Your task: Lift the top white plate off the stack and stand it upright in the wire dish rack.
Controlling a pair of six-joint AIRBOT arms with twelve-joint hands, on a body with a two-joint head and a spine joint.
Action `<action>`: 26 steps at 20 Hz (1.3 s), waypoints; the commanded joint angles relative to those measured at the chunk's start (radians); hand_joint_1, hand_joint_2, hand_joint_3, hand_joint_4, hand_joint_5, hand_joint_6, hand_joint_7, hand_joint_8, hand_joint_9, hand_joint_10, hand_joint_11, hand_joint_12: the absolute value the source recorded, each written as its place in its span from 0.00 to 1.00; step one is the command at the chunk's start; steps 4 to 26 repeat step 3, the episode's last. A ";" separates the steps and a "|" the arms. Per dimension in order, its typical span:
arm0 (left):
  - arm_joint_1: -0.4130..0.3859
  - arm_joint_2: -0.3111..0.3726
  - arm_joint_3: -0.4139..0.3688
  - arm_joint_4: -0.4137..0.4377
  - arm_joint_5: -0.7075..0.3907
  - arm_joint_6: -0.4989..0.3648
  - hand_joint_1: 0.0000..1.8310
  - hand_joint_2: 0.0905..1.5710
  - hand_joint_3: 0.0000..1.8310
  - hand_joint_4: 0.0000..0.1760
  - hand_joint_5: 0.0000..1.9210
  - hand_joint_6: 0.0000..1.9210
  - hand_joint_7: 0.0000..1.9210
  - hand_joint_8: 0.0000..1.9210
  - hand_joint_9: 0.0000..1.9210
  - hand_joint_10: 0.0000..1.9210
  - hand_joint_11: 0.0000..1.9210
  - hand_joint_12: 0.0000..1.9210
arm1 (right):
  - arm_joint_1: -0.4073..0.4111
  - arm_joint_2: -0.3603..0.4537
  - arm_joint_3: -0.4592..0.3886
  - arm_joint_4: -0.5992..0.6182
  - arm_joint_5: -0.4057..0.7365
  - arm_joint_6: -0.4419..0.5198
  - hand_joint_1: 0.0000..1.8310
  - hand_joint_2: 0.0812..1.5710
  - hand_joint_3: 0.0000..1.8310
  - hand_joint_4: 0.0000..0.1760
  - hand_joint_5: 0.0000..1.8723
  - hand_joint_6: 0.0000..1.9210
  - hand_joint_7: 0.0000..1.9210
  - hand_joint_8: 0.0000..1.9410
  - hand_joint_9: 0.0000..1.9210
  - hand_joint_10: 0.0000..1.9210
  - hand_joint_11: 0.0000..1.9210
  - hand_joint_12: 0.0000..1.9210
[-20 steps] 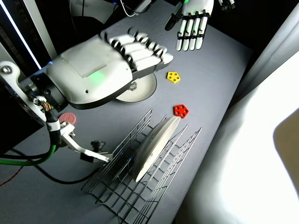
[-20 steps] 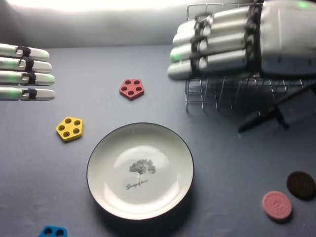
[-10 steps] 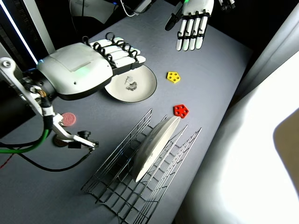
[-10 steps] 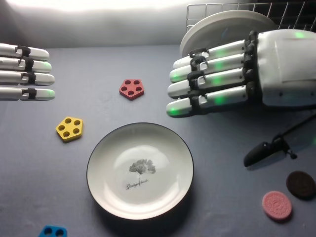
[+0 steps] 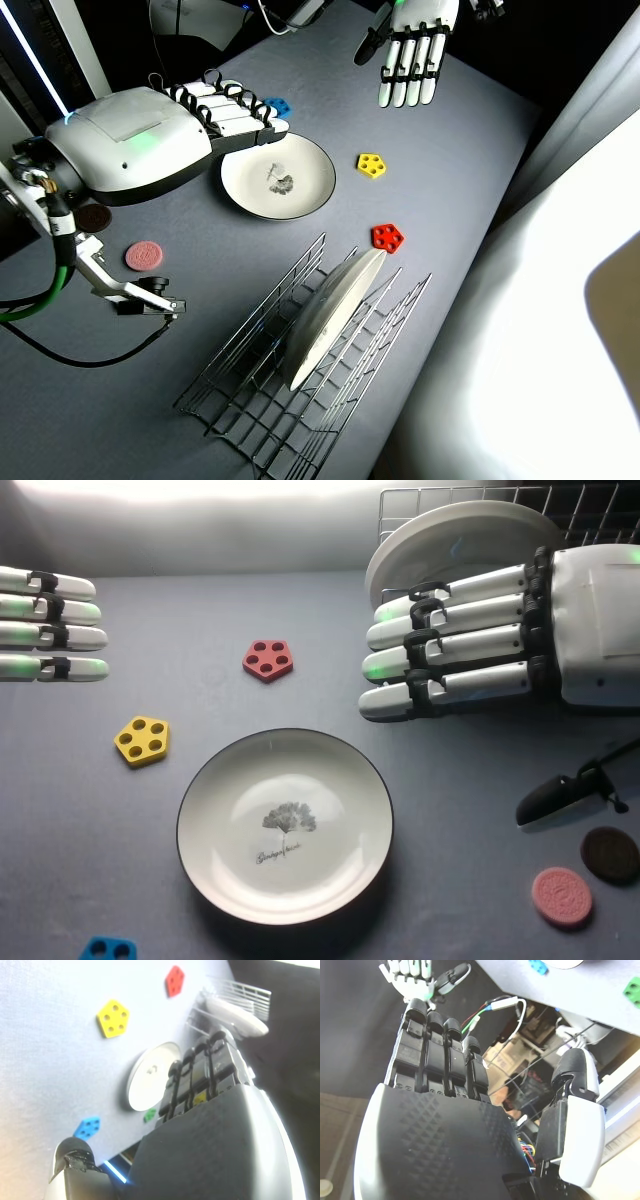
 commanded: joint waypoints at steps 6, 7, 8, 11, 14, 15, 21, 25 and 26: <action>-0.017 0.011 0.002 -0.084 -0.064 0.005 0.04 0.50 0.00 0.00 0.00 0.00 0.00 0.00 0.00 0.00 0.04 0.02 | -0.002 0.017 -0.012 0.079 0.087 -0.003 0.30 0.61 0.00 0.43 0.07 0.01 0.09 0.00 0.09 0.00 0.12 0.00; -0.017 0.011 0.002 -0.084 -0.064 0.005 0.04 0.50 0.00 0.00 0.00 0.00 0.00 0.00 0.00 0.00 0.04 0.02 | -0.002 0.017 -0.012 0.079 0.087 -0.003 0.30 0.61 0.00 0.43 0.07 0.01 0.09 0.00 0.09 0.00 0.12 0.00; -0.017 0.011 0.002 -0.084 -0.064 0.005 0.04 0.50 0.00 0.00 0.00 0.00 0.00 0.00 0.00 0.00 0.04 0.02 | -0.002 0.017 -0.012 0.079 0.087 -0.003 0.30 0.61 0.00 0.43 0.07 0.01 0.09 0.00 0.09 0.00 0.12 0.00; -0.017 0.011 0.002 -0.084 -0.064 0.005 0.04 0.50 0.00 0.00 0.00 0.00 0.00 0.00 0.00 0.00 0.04 0.02 | -0.002 0.017 -0.012 0.079 0.087 -0.003 0.30 0.61 0.00 0.43 0.07 0.01 0.09 0.00 0.09 0.00 0.12 0.00; -0.017 0.011 0.002 -0.084 -0.064 0.005 0.04 0.50 0.00 0.00 0.00 0.00 0.00 0.00 0.00 0.00 0.04 0.02 | -0.002 0.017 -0.012 0.079 0.087 -0.003 0.30 0.61 0.00 0.43 0.07 0.01 0.09 0.00 0.09 0.00 0.12 0.00; -0.017 0.011 0.002 -0.084 -0.064 0.005 0.04 0.50 0.00 0.00 0.00 0.00 0.00 0.00 0.00 0.00 0.04 0.02 | -0.002 0.017 -0.012 0.079 0.087 -0.003 0.30 0.61 0.00 0.43 0.07 0.01 0.09 0.00 0.09 0.00 0.12 0.00; -0.017 0.011 0.002 -0.084 -0.064 0.005 0.04 0.50 0.00 0.00 0.00 0.00 0.00 0.00 0.00 0.00 0.04 0.02 | -0.002 0.017 -0.012 0.079 0.087 -0.003 0.30 0.61 0.00 0.43 0.07 0.01 0.09 0.00 0.09 0.00 0.12 0.00; -0.017 0.011 0.002 -0.084 -0.064 0.005 0.04 0.50 0.00 0.00 0.00 0.00 0.00 0.00 0.00 0.00 0.04 0.02 | -0.002 0.017 -0.012 0.079 0.087 -0.003 0.30 0.61 0.00 0.43 0.07 0.01 0.09 0.00 0.09 0.00 0.12 0.00; -0.017 0.011 0.002 -0.084 -0.064 0.005 0.04 0.50 0.00 0.00 0.00 0.00 0.00 0.00 0.00 0.00 0.04 0.02 | -0.002 0.017 -0.012 0.079 0.087 -0.003 0.30 0.61 0.00 0.43 0.07 0.01 0.09 0.00 0.09 0.00 0.12 0.00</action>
